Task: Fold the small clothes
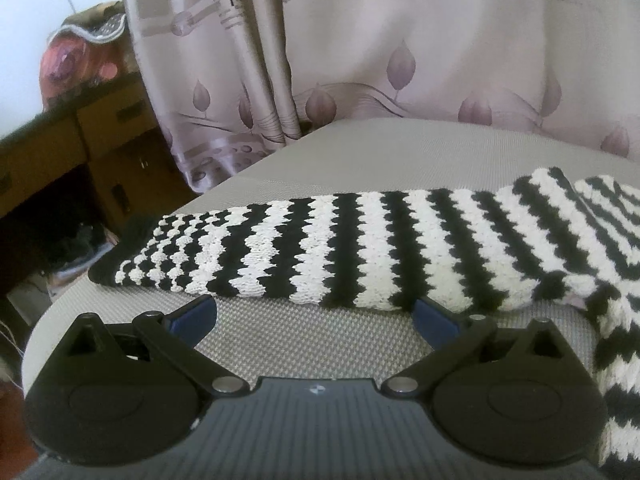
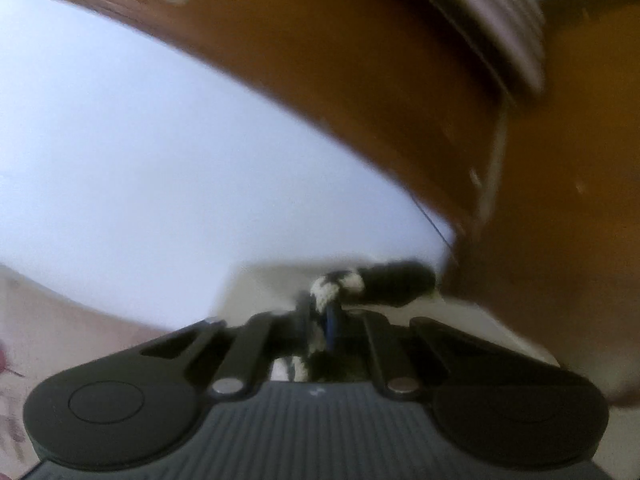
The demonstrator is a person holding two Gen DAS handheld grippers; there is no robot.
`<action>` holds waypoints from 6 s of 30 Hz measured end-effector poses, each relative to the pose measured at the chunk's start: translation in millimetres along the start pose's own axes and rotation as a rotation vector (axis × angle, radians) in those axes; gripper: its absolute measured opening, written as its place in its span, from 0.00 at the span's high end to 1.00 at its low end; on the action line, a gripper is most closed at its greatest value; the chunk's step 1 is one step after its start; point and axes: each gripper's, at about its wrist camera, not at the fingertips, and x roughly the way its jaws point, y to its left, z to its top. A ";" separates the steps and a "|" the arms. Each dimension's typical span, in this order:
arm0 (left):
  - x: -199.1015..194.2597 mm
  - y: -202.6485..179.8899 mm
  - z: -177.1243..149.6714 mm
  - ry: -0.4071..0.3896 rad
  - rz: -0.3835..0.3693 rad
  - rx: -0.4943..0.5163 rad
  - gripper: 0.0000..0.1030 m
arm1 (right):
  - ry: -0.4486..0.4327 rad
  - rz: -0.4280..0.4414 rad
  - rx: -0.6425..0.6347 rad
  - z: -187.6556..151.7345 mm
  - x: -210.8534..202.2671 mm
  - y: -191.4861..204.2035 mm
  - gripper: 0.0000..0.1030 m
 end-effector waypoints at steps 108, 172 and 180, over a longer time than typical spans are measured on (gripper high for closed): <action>8.7 116.9 -18.8 -0.004 -0.327 -0.638 0.00 | 0.455 0.440 -1.284 -523.8 -119.4 268.0 0.37; -115.7 -269.9 84.3 0.024 -1.045 -0.170 0.93 | 0.314 0.357 -0.747 -365.1 -113.1 185.5 0.36; -130.6 -332.0 32.5 0.073 -1.109 -0.009 0.93 | 0.281 0.315 -0.678 -317.8 -103.0 157.6 0.36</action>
